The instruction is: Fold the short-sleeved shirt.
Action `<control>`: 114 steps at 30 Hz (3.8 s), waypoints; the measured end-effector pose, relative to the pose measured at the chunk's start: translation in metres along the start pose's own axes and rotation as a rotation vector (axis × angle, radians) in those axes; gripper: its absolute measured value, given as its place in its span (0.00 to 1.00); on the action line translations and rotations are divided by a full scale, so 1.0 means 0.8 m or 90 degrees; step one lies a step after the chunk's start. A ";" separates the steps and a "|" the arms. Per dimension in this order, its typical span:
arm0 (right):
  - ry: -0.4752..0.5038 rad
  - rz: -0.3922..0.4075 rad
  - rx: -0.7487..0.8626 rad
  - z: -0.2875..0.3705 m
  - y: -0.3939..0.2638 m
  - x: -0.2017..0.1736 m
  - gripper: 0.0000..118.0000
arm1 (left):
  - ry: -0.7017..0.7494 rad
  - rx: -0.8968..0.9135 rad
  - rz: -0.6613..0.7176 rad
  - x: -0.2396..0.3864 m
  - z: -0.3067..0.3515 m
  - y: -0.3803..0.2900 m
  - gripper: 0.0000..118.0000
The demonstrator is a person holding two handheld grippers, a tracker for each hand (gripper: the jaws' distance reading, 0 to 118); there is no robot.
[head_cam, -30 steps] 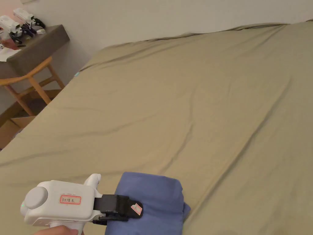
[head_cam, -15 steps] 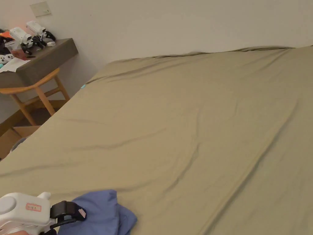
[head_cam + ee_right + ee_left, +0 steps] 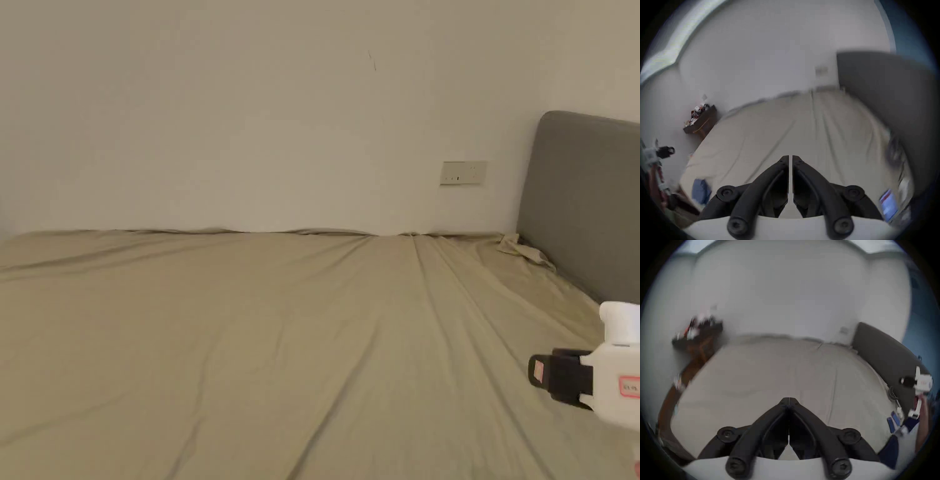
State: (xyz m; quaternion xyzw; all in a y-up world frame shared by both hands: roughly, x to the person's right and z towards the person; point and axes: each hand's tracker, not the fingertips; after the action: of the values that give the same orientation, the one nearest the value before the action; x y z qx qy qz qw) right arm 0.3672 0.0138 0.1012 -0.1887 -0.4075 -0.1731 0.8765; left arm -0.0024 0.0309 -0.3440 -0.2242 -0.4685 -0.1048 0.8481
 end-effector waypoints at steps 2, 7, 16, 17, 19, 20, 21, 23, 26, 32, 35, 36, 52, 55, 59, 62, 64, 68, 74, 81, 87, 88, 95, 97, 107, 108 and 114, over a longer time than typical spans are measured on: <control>-0.041 0.035 0.095 0.013 0.036 -0.020 0.05 | 0.046 0.084 -0.038 0.061 -0.002 0.023 0.00; -0.026 0.024 0.213 0.041 0.087 -0.066 0.05 | 0.022 0.245 0.039 0.162 -0.005 0.071 0.00; -0.004 0.023 0.173 0.043 0.064 -0.082 0.05 | 0.003 0.194 0.048 0.262 -0.032 0.046 0.00; -0.025 0.040 0.175 0.042 0.062 -0.082 0.05 | 0.005 0.194 0.046 0.268 -0.029 0.044 0.00; -0.032 0.049 0.174 0.034 0.058 -0.081 0.05 | 0.037 0.207 0.006 0.263 -0.032 0.050 0.00; -0.030 0.047 0.172 0.033 0.058 -0.081 0.05 | 0.043 0.209 -0.004 0.267 -0.031 0.051 0.00; -0.029 0.047 0.169 0.032 0.058 -0.081 0.05 | 0.038 0.209 -0.005 0.270 -0.029 0.052 0.00; -0.030 0.051 0.171 0.029 0.056 -0.085 0.05 | 0.015 0.207 0.009 0.265 -0.027 0.056 0.00; -0.027 0.058 0.177 0.035 0.057 -0.095 0.05 | -0.012 0.201 0.017 0.271 -0.027 0.056 0.00; -0.015 0.085 0.185 0.042 0.062 -0.113 0.61 | -0.018 0.197 0.025 0.272 -0.015 0.059 0.07; -0.031 0.034 0.210 0.044 0.056 -0.117 1.00 | 0.049 0.227 0.014 0.273 -0.016 0.061 1.00; -0.050 0.030 0.132 0.041 0.061 -0.117 1.00 | 0.034 0.162 -0.002 0.273 -0.010 0.063 1.00; 0.030 0.064 0.161 0.044 0.062 -0.120 1.00 | 0.014 0.192 0.004 0.266 -0.010 0.058 1.00; -0.002 0.078 0.165 0.048 0.063 -0.128 1.00 | -0.001 0.198 0.007 0.268 -0.004 0.060 1.00; 0.001 0.094 0.176 0.053 0.060 -0.135 1.00 | 0.000 0.202 0.002 0.268 -0.005 0.062 1.00; 0.014 0.097 0.183 0.055 0.057 -0.138 1.00 | -0.007 0.199 0.003 0.264 -0.009 0.064 1.00; 0.013 0.097 0.179 0.054 0.058 -0.142 1.00 | -0.004 0.189 0.006 0.265 -0.009 0.062 1.00; -0.045 0.109 0.176 0.045 0.060 -0.148 1.00 | 0.006 0.183 0.006 0.264 -0.006 0.057 1.00; -0.024 0.091 0.177 0.053 0.059 -0.146 1.00 | -0.004 0.178 0.004 0.262 -0.011 0.058 1.00; -0.020 0.086 0.179 0.050 0.060 -0.142 1.00 | -0.006 0.178 -0.001 0.266 -0.009 0.057 1.00; -0.015 0.082 0.180 0.050 0.062 -0.145 1.00 | -0.008 0.173 0.003 0.263 -0.014 0.058 1.00; -0.016 0.083 0.181 0.051 0.062 -0.145 1.00 | -0.008 0.173 0.003 0.263 -0.014 0.058 1.00; -0.003 0.079 0.177 0.052 0.062 -0.145 1.00 | -0.009 0.170 -0.007 0.265 -0.011 0.057 1.00; 0.000 0.078 0.173 0.052 0.061 -0.144 1.00 | -0.012 0.174 -0.011 0.265 -0.011 0.057 1.00; -0.005 0.086 0.169 0.057 0.060 -0.145 1.00 | -0.023 0.173 -0.001 0.262 -0.009 0.058 1.00; -0.001 0.084 0.166 0.056 0.060 -0.144 1.00 | -0.022 0.173 -0.003 0.262 -0.009 0.058 1.00; -0.021 0.099 0.177 0.057 0.058 -0.149 1.00 | -0.015 0.178 -0.012 0.262 -0.006 0.056 1.00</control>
State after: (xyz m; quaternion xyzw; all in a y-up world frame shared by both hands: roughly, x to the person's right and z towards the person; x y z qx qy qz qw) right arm 0.2863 0.0933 0.0268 -0.0995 -0.4261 -0.0439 0.8981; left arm 0.1313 0.0748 -0.1820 -0.1010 -0.4903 -0.0438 0.8646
